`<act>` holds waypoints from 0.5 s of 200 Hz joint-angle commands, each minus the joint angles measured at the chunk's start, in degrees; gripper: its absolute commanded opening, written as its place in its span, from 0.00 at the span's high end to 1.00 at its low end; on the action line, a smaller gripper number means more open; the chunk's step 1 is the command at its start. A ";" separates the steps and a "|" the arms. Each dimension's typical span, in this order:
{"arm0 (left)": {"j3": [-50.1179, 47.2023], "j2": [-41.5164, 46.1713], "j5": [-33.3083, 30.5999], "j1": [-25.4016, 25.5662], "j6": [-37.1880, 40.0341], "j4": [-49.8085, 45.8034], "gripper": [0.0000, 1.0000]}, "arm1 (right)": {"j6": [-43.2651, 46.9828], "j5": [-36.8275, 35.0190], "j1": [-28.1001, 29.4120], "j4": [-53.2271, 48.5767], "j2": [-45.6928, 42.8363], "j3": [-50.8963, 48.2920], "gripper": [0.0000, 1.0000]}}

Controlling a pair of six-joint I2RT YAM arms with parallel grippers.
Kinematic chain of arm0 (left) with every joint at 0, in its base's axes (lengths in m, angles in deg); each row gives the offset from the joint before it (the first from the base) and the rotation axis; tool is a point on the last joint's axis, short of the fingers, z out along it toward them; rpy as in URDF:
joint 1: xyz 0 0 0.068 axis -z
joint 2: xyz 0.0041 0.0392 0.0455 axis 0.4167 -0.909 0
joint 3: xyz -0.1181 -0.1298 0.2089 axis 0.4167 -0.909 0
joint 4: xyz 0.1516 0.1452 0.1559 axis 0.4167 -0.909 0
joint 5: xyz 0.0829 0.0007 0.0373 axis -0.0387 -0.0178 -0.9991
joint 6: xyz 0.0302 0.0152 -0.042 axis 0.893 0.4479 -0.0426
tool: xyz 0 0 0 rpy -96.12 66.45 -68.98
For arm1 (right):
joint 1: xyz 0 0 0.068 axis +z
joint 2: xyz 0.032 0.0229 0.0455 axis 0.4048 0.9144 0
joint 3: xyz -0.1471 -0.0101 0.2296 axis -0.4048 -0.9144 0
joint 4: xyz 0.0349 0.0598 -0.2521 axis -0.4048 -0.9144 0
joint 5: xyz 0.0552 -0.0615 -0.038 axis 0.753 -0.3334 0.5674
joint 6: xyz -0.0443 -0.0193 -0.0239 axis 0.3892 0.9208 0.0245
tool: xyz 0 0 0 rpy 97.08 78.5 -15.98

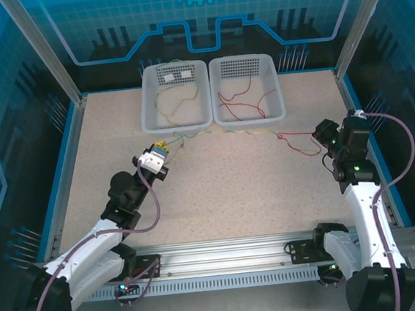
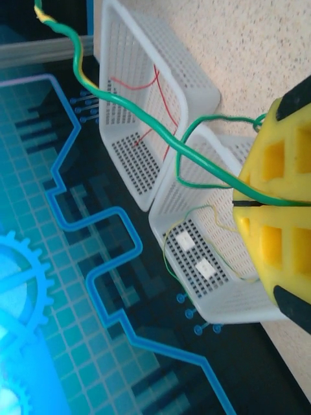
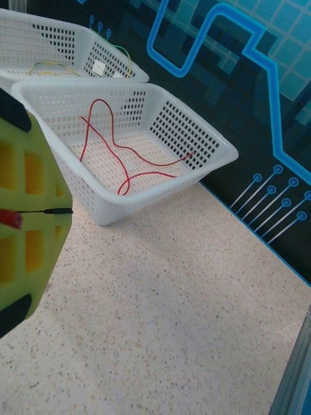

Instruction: Untangle the cables

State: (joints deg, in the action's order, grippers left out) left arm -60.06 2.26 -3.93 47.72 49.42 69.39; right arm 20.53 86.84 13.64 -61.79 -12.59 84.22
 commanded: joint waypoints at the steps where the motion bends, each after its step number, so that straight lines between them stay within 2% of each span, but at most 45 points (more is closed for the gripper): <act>1: -1.82 2.16 -7.50 -3.10 -3.22 6.71 1.00 | -0.38 -5.33 -3.39 -3.47 -0.79 -0.04 1.00; 28: -3.36 2.40 -10.48 -5.21 -4.72 9.71 1.00 | -1.34 -5.61 -5.93 -5.33 -0.90 -0.20 1.00; 66: -3.90 2.38 -10.11 -6.61 -5.96 9.96 1.00 | -1.92 -4.39 -7.96 -5.94 -0.75 -0.77 1.00; 87: -4.45 2.40 -12.45 -6.96 -5.73 11.45 1.00 | -2.25 -6.51 -8.54 -7.76 -0.79 -0.36 1.00; 100: -5.10 2.56 -11.79 -7.64 -6.34 12.99 1.00 | -2.78 -6.91 -9.31 -7.80 -1.26 -0.84 1.00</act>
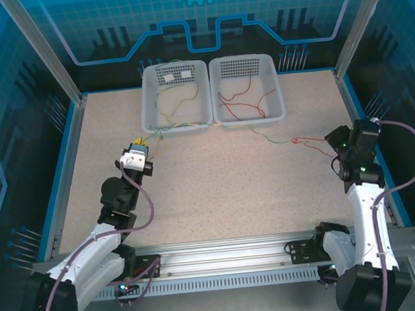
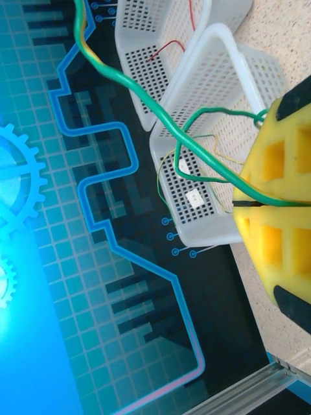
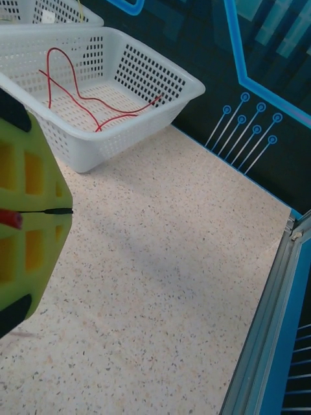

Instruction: Untangle the cables

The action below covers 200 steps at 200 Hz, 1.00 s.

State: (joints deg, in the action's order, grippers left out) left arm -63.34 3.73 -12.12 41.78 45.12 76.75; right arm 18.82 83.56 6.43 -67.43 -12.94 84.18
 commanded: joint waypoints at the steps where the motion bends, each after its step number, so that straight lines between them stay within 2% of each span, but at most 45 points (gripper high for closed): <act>1: -1.80 1.10 -3.48 -1.73 -2.11 5.64 1.00 | -1.06 -3.54 -2.17 -2.09 -0.94 -0.85 1.00; 22: -1.22 1.10 -3.42 -1.85 -2.34 4.29 1.00 | -1.73 -4.91 -2.49 -3.08 -1.16 -0.78 1.00; 68: -3.04 2.59 -9.93 -3.47 -1.39 8.36 1.00 | -4.85 -12.47 -5.30 -9.05 -3.49 -0.32 1.00; 83: -3.37 3.05 -11.51 -4.23 -1.51 8.84 1.00 | -4.87 -12.98 -6.38 -9.76 -3.40 -0.29 1.00; 103: -3.32 3.14 -10.44 -5.06 -2.06 8.77 1.00 | -4.52 -11.11 -7.36 -9.38 -2.73 -0.37 1.00; 134: -1.64 3.31 -1.57 -5.02 -4.98 4.65 1.00 | -4.60 -3.73 -7.10 -3.90 -2.80 -2.74 1.00; 155: 0.28 3.49 4.59 -5.02 -8.05 0.93 1.00 | -2.83 2.69 -6.04 3.94 -3.76 -4.97 1.00; 200: 3.54 5.43 17.70 -4.93 -15.56 -4.04 1.00 | 5.01 15.04 2.06 15.59 -1.48 -2.75 1.00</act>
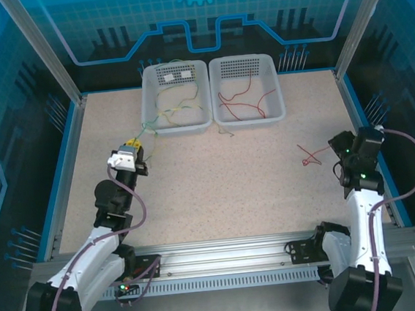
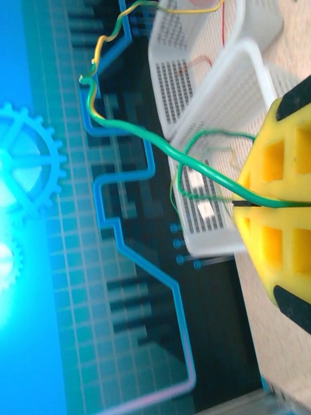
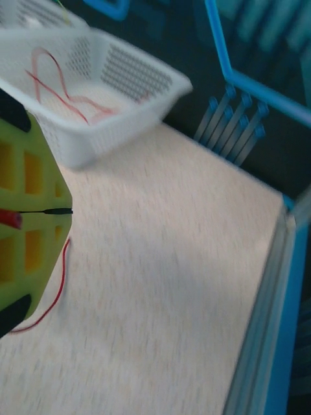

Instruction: Untangle the cables

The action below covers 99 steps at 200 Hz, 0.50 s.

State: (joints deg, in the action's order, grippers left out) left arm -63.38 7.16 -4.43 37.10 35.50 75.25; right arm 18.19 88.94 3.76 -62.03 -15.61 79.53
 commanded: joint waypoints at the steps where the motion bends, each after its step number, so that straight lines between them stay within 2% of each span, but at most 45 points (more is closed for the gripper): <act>1: 3.69 2.04 10.20 -0.25 -6.06 -2.61 1.00 | 5.83 9.87 4.95 10.40 1.22 2.03 1.00; 34: 5.54 2.61 14.68 -0.17 -9.22 -4.80 1.00 | 8.40 9.83 11.69 14.09 1.91 4.47 1.00; 77: 5.32 1.63 17.45 0.52 -12.18 -6.07 1.00 | 5.27 8.28 14.13 14.21 4.76 9.73 1.00; 99: 4.62 0.98 17.66 2.45 -13.11 -6.54 1.00 | 4.30 9.09 15.25 15.54 7.71 14.19 1.00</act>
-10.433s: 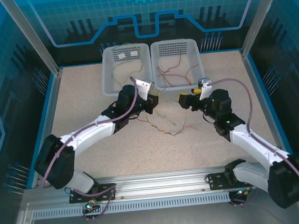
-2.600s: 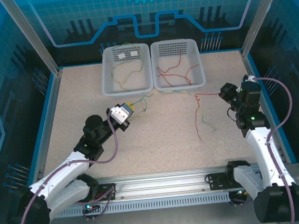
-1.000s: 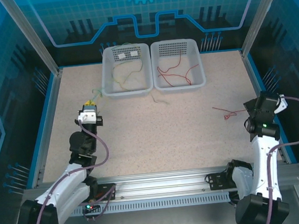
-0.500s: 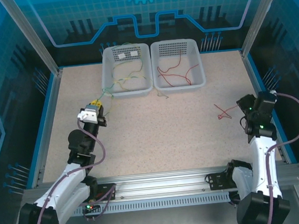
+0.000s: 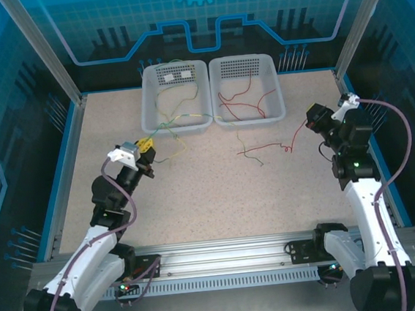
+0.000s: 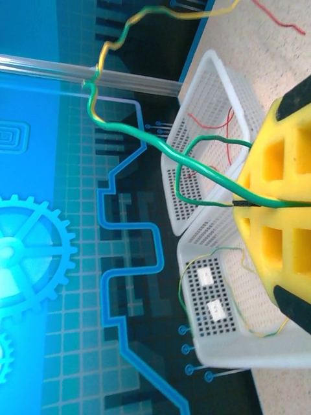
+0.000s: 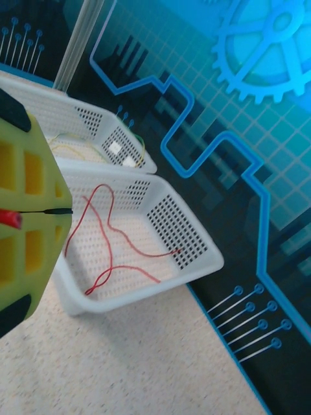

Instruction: Untangle the cables

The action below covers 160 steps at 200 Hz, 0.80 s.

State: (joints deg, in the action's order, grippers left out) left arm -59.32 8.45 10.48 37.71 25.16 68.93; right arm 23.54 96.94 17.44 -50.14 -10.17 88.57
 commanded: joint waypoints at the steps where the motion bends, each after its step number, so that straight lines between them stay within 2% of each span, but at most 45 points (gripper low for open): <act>1: 0.49 -0.29 2.68 1.94 -2.78 -0.18 1.00 | -1.07 1.10 1.67 3.82 2.38 5.28 1.00; 66: -0.77 -0.95 0.63 8.74 -2.22 -0.22 1.00 | -4.62 -2.19 4.07 7.23 12.50 18.16 1.00; 111: -1.47 -0.98 -0.04 9.24 -2.80 0.46 1.00 | -6.99 -4.42 4.59 9.97 22.31 26.97 1.00; 139: -1.31 -0.77 0.85 9.37 -3.22 -0.38 1.00 | -11.64 -3.67 4.28 10.89 28.29 32.04 1.00; 160: -1.42 -0.53 1.33 9.53 -4.08 -0.67 1.00 | -8.76 -8.23 6.28 11.27 32.92 35.85 1.00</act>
State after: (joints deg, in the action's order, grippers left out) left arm -60.15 7.31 10.89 46.56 23.15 67.53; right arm 14.71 93.31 21.49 -41.51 18.93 119.48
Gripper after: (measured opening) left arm 0.068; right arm 0.061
